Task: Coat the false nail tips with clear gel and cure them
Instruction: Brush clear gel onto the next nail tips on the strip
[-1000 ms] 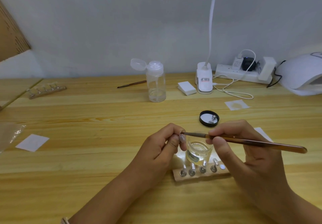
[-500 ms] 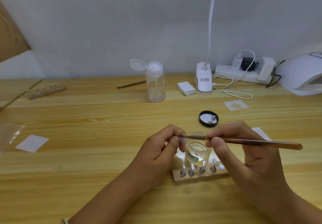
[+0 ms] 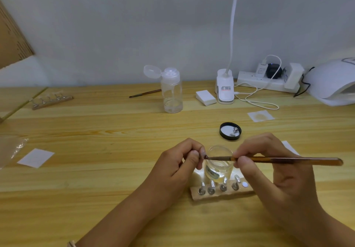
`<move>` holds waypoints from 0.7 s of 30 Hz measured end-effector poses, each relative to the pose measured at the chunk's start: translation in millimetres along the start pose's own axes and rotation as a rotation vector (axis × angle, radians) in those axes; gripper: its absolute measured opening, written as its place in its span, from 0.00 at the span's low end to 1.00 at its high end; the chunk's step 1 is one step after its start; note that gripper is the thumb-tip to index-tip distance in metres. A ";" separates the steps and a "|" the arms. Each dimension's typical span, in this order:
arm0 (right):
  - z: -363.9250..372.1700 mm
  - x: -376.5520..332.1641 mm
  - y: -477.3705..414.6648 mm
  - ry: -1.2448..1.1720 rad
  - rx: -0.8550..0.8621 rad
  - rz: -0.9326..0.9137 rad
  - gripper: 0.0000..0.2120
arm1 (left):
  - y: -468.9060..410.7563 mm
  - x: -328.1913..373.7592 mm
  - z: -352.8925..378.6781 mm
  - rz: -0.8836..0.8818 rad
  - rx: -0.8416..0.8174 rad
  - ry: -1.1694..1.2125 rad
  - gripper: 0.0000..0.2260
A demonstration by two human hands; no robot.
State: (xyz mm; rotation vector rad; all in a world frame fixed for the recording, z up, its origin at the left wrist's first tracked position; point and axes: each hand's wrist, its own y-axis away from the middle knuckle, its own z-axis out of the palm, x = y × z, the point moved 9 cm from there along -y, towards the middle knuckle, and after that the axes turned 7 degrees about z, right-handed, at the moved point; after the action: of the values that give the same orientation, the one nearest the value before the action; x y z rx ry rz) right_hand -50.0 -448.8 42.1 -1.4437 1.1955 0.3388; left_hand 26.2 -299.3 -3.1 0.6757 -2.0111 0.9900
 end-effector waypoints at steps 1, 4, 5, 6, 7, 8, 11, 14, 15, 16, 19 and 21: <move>-1.7 -0.2 0.1 0.003 0.010 -0.006 0.05 | -0.1 -0.1 0.0 -0.003 0.003 0.004 0.10; -2.6 -2.5 0.4 0.044 0.036 -0.031 0.05 | -0.7 0.7 -0.1 -0.004 0.010 0.011 0.10; -1.0 -3.4 0.5 0.064 0.035 -0.039 0.05 | -0.8 0.8 0.3 -0.006 0.008 0.014 0.10; 1.0 -3.9 0.5 0.081 0.030 -0.044 0.05 | -0.9 0.7 0.5 -0.008 0.006 0.017 0.10; 2.7 -3.9 0.6 0.091 0.023 -0.046 0.05 | -0.9 0.5 0.5 -0.009 0.006 0.019 0.10; 3.9 -3.9 1.0 0.091 0.014 -0.048 0.05 | -1.1 0.2 0.4 -0.009 0.009 0.019 0.09; 2.7 -3.5 2.4 0.064 0.004 -0.053 0.04 | -1.4 -0.5 0.0 -0.015 0.016 0.008 0.10; -1.8 -4.0 1.8 0.073 0.037 -0.057 0.04 | -1.4 -0.1 -0.5 -0.014 0.022 0.006 0.10; -2.5 -4.1 1.3 0.089 0.049 -0.059 0.04 | -1.2 -0.2 -0.6 -0.014 0.022 0.007 0.10; -2.2 -3.8 0.6 0.105 0.057 -0.056 0.04 | -1.2 -0.3 -0.7 -0.014 0.021 0.007 0.10; 1.2 -0.7 0.0 0.109 0.045 -0.022 0.05 | -1.0 0.3 -0.9 -0.008 0.022 0.001 0.10; 2.4 -1.5 0.9 0.107 0.031 -0.028 0.04 | -1.2 0.9 -1.5 -0.005 0.024 -0.008 0.10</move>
State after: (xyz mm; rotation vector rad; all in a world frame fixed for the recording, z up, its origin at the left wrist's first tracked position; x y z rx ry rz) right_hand -50.4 -445.8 42.1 -1.4649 1.2603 0.2250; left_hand 27.2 -298.9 -1.3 0.6987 -2.0066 1.0112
